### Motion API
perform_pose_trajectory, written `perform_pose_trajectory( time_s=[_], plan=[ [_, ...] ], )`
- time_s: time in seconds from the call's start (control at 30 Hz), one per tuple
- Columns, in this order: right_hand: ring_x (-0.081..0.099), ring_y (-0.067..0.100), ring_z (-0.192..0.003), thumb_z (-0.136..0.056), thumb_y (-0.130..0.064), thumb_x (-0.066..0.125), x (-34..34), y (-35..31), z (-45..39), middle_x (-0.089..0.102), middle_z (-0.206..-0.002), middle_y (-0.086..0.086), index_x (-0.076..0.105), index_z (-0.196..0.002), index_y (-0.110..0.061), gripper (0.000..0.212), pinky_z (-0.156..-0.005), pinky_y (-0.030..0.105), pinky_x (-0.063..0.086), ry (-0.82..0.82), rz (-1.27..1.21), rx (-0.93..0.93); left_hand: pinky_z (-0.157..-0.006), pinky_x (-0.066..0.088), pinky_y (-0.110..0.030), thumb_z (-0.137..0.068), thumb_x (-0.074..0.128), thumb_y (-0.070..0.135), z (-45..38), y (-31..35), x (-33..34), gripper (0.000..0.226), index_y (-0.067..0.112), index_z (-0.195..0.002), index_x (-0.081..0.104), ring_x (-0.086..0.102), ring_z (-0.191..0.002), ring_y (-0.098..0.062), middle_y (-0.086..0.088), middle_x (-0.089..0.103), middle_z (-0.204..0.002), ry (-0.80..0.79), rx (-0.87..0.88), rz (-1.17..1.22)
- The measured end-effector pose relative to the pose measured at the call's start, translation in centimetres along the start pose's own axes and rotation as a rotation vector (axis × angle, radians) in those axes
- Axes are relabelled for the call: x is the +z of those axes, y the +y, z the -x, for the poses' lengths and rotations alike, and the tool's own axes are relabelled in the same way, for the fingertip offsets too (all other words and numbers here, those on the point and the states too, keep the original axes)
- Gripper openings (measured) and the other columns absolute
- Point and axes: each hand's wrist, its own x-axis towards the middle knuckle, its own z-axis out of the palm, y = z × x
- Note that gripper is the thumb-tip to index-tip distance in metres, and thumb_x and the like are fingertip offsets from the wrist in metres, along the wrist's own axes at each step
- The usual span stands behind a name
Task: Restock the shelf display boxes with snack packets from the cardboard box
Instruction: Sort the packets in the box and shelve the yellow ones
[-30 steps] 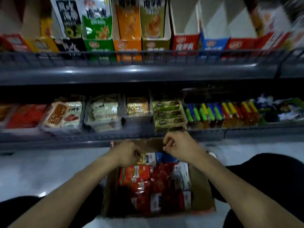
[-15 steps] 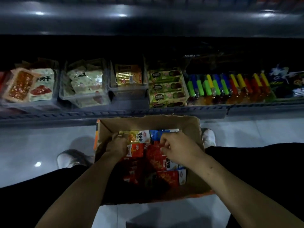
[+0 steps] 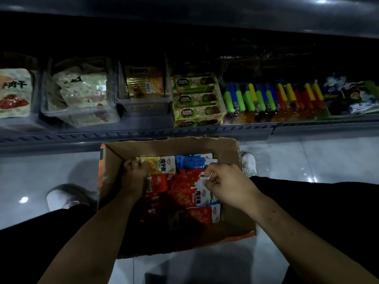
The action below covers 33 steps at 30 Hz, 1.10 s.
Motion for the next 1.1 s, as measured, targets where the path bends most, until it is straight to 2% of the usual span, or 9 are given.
perform_pose_trajectory(
  time_s=[0.17,0.3,0.4,0.57,0.7,0.77,0.87,1.0,1.1],
  plan=[
    [0.065,0.017,-0.092,-0.093,-0.030,0.060,0.3,0.5,0.0,0.069,-0.106,0.000,0.062,-0.112,-0.020,0.021,-0.078,0.034,0.055,-0.022,-0.005,-0.001,-0.092,0.048,-0.037,-0.094,0.042,0.025,-1.5,0.6,-0.8,0.035,0.013,-0.126,0.049,0.055,-0.111,-0.029,-0.010,0.059,-0.122,-0.097,-0.065,0.041],
    [0.065,0.017,-0.090,-0.093,-0.031,0.059,0.6,0.5,-0.3,0.070,-0.104,0.000,0.061,-0.112,-0.021,0.022,-0.078,0.036,0.056,-0.037,-0.006,-0.005,-0.083,0.049,-0.030,-0.098,0.041,0.031,-1.5,1.4,-2.2,0.026,0.020,-0.115,0.058,0.062,-0.100,-0.019,0.000,0.066,-0.111,-0.173,-0.070,0.062],
    [0.065,0.016,-0.089,-0.094,-0.033,0.058,0.6,0.4,-0.6,0.069,-0.104,-0.001,0.061,-0.111,-0.021,0.021,-0.077,0.035,0.055,-0.036,0.006,0.002,-0.089,0.047,-0.031,-0.097,0.044,0.033,-1.4,1.8,-3.3,0.025,0.021,-0.103,0.066,0.063,-0.100,-0.020,0.002,0.067,-0.107,-0.105,-0.038,0.040],
    [0.064,0.014,-0.083,-0.094,-0.030,0.057,0.3,-0.1,-1.5,0.068,-0.097,-0.001,0.065,-0.098,-0.020,0.013,-0.072,0.032,0.054,0.003,-0.071,0.083,-0.076,0.050,-0.034,-0.095,0.046,0.023,-0.1,0.9,-7.5,0.023,0.019,-0.114,0.058,0.066,-0.097,-0.026,-0.005,0.067,-0.109,-0.085,-0.067,0.033],
    [0.068,0.022,-0.085,-0.097,-0.034,0.053,0.5,-0.7,-2.5,0.071,-0.091,0.007,0.066,-0.103,-0.011,0.027,-0.078,0.035,0.058,-0.022,-0.442,0.275,-0.071,0.049,-0.036,-0.099,0.039,0.030,2.7,0.9,-11.1,0.028,0.018,-0.114,0.059,0.067,-0.089,-0.032,-0.010,0.069,-0.101,0.074,-0.017,0.086],
    [0.071,0.023,-0.085,-0.097,-0.042,0.052,0.4,-1.5,-2.6,0.071,-0.097,0.011,0.061,-0.115,-0.006,0.041,-0.078,0.036,0.059,-0.053,-0.749,0.406,-0.068,0.048,-0.034,-0.099,0.041,0.030,4.6,1.4,-13.1,0.028,0.018,-0.113,0.063,0.068,-0.084,-0.029,-0.008,0.070,-0.094,0.098,0.032,0.080],
    [0.073,0.026,-0.086,-0.090,-0.055,0.058,0.2,-2.3,-2.1,0.071,-0.100,0.017,0.056,-0.110,-0.006,0.053,-0.074,0.037,0.061,-0.166,-1.054,0.474,-0.060,0.050,-0.033,-0.095,0.050,0.029,7.9,2.3,-16.1,0.023,0.018,-0.109,0.065,0.068,-0.073,-0.030,-0.007,0.071,-0.085,0.188,0.146,0.034],
    [0.073,0.024,-0.083,-0.090,-0.017,0.067,-0.6,-3.7,-0.7,0.073,-0.096,0.017,0.062,-0.102,-0.005,0.017,-0.063,0.030,0.059,-0.165,-1.266,0.350,-0.035,0.044,-0.028,-0.076,0.074,0.014,11.9,2.1,-18.7,0.024,0.013,-0.100,0.072,0.062,-0.046,-0.028,-0.007,0.070,-0.068,0.447,0.364,-0.009],
    [0.071,0.026,-0.081,-0.087,0.006,0.061,-2.3,-5.2,0.6,0.070,-0.099,0.015,0.061,-0.109,-0.004,0.024,-0.061,0.030,0.060,-0.027,-1.243,0.259,-0.048,0.055,-0.034,-0.082,0.063,0.015,13.4,1.6,-19.6,0.034,0.015,-0.115,0.067,0.070,-0.075,-0.028,-0.006,0.072,-0.103,0.460,0.429,0.062]
  ],
)
